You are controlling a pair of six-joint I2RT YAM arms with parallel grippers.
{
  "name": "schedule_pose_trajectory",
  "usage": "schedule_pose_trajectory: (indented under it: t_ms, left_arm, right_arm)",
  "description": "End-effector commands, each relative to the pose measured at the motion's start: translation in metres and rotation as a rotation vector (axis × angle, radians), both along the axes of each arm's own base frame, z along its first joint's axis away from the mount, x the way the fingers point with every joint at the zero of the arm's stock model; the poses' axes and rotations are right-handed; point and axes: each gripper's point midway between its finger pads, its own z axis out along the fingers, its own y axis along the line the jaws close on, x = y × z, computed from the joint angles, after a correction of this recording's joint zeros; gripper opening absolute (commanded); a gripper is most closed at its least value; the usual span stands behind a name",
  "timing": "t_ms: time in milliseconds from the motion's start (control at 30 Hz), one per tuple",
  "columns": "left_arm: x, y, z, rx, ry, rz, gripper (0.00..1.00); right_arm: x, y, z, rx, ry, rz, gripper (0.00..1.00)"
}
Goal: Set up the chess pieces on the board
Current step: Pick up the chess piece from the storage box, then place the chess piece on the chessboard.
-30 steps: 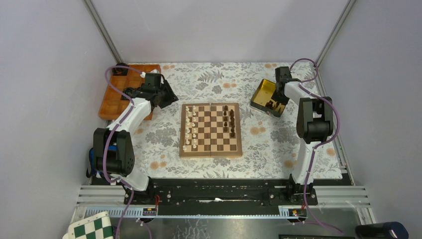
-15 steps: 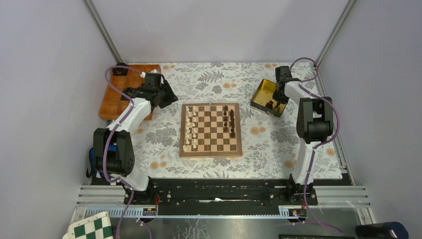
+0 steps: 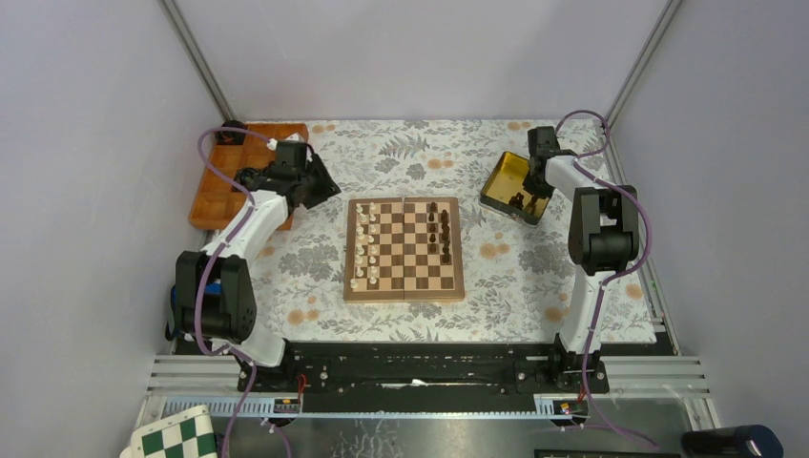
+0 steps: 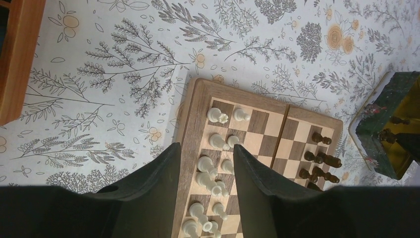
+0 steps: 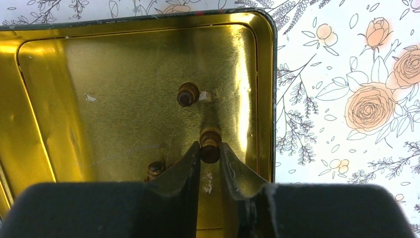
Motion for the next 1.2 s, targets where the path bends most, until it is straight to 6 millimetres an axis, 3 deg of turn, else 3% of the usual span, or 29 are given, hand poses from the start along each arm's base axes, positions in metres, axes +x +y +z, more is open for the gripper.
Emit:
schedule_pose_trajectory:
  t_ms: [0, 233, 367, 600, 867, 1167]
  left_arm:
    - [-0.006, 0.003, 0.008, 0.012, -0.022, 0.013, 0.50]
    - [-0.010, 0.003, 0.022, 0.002, -0.054, 0.025, 0.50]
    - [-0.013, 0.004, 0.030, 0.000, -0.070, 0.031, 0.50]
    - [-0.019, 0.002, 0.037, -0.013, -0.088, 0.030, 0.50]
    - [-0.020, -0.004, 0.040, -0.022, -0.094, 0.025, 0.50]
    - [-0.025, -0.008, 0.036, -0.037, -0.096, 0.022, 0.50]
  right_arm:
    - [0.010, -0.004, 0.044, -0.012, -0.104, 0.007, 0.03]
    - [0.002, 0.007, 0.082, 0.004, -0.174, 0.049, 0.01]
    - [-0.007, 0.027, 0.101, 0.009, -0.197, 0.118, 0.00]
    - [-0.027, 0.043, 0.114, 0.029, -0.202, 0.187, 0.00]
    - [-0.034, 0.104, 0.132, 0.076, -0.174, 0.403, 0.00]
    - [-0.031, 0.172, 0.125, 0.087, -0.125, 0.556, 0.00]
